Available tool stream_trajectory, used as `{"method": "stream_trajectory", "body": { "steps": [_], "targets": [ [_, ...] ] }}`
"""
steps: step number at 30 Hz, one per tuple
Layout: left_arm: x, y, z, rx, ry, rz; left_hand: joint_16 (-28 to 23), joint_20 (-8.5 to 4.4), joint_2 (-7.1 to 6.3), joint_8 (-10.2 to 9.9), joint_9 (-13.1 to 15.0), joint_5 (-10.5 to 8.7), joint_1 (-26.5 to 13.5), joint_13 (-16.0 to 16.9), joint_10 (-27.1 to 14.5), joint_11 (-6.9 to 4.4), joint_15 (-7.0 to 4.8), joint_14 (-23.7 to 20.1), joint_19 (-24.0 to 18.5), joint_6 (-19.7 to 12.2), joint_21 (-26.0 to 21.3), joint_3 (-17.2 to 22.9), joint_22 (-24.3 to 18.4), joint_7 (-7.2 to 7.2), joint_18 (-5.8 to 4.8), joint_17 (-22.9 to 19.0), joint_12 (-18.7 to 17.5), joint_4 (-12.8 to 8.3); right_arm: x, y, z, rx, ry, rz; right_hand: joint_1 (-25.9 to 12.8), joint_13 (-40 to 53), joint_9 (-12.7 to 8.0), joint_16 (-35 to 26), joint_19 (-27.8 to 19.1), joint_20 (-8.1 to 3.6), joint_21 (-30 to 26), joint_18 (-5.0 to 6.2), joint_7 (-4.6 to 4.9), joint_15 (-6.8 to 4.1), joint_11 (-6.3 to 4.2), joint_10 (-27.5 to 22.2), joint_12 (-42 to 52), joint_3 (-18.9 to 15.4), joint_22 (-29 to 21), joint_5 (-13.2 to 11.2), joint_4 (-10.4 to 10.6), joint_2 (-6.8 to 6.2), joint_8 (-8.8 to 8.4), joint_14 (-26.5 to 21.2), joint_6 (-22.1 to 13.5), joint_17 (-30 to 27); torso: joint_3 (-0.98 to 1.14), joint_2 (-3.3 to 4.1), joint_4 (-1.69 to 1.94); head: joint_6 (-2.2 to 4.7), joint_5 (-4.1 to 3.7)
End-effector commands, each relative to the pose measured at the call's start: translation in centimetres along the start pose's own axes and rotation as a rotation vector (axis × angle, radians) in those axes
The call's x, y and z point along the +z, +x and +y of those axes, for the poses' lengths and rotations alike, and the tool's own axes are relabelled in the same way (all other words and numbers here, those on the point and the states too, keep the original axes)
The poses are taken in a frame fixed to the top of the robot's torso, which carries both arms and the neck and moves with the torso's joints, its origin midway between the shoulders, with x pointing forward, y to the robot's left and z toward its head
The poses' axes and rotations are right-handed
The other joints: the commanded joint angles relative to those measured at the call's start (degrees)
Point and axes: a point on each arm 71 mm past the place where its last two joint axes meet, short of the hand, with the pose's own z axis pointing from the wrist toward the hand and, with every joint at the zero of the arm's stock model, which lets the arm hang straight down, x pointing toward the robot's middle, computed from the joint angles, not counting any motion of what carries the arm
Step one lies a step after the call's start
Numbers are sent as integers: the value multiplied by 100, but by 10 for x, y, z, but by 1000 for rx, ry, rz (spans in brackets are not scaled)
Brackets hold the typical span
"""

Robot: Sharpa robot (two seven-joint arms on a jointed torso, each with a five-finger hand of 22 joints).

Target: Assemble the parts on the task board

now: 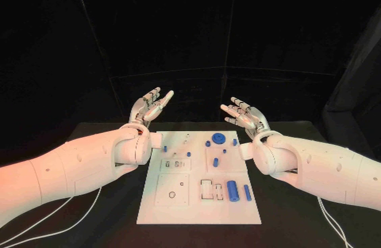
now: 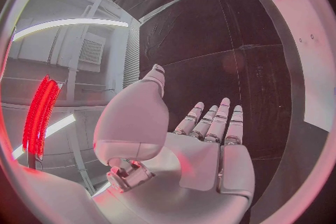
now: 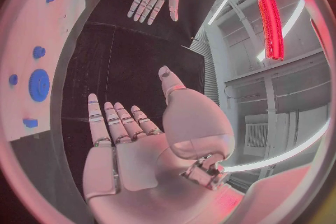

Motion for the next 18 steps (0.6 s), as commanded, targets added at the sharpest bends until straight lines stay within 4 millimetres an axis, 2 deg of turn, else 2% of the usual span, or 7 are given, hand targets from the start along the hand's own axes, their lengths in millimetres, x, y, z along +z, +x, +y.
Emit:
{"method": "stream_trajectory", "body": {
  "steps": [1,3,8,9,12,14,18],
  "targets": [
    [4,4,-5,-53,48,65,66,87,41,42,19,39,237,17,125,108,66,205,54,124,51,10,20,599,106,31,25,79,5,10,0,-32,3,194,817,140,151,341,1433,47,303,290,817,61,138,1894,285,76,157,-247,-411,45,278,2068,1483,150,-1,3,2,-1,-1],
    [4,4,-5,-53,48,65,93,90,80,50,24,38,247,24,194,147,95,308,114,176,72,13,33,640,86,47,33,71,7,11,0,-40,5,213,971,190,210,484,1769,38,435,395,751,-51,40,2773,437,95,193,-259,-509,38,404,2858,2165,190,-1,3,2,-1,-1],
    [4,4,-5,-53,48,65,270,92,203,88,50,38,325,61,646,283,187,972,629,481,243,2,122,760,-6,132,84,31,9,11,0,-49,8,230,1187,175,277,615,2323,-44,662,528,605,-270,-149,3560,556,148,229,-273,-674,54,593,3647,3474,185,-1,3,2,-1,-1],
    [0,-7,-3,-64,39,97,311,100,218,97,56,31,347,72,775,305,200,1123,750,547,282,0,142,784,-22,150,103,18,11,-14,3,-345,-115,183,1203,170,272,628,2415,-73,698,530,599,-303,-170,3652,556,153,233,-280,-693,57,594,3770,3613,184,-26,85,37,17,-4],
    [-2,-11,-2,-53,46,105,489,86,281,131,76,30,425,120,1404,370,249,1765,1219,848,431,-36,206,828,-69,220,204,-34,10,-16,4,-399,-133,184,1227,158,235,596,2622,-150,758,532,576,-379,-211,3864,516,173,216,-288,-742,76,535,4046,3838,170,-15,126,37,25,-5],
    [-4,-12,-1,-50,49,109,602,79,343,198,112,24,494,174,2086,353,212,2085,1641,1261,555,-67,257,829,-48,248,353,-104,10,-18,4,-430,-143,185,1234,158,226,574,2714,-186,781,530,557,-413,-247,3974,494,186,204,-289,-773,80,506,4180,3944,172,-10,143,43,40,-14],
    [-7,-15,-2,-50,60,118,806,61,465,405,206,25,635,257,3387,215,31,2685,2828,2379,922,-121,403,777,122,296,688,-300,9,-22,7,-497,-162,187,1240,156,220,531,2914,-271,840,528,507,-494,-311,4196,433,243,187,-278,-859,87,443,4449,4153,178,0,214,57,69,-31]
  ]
}}
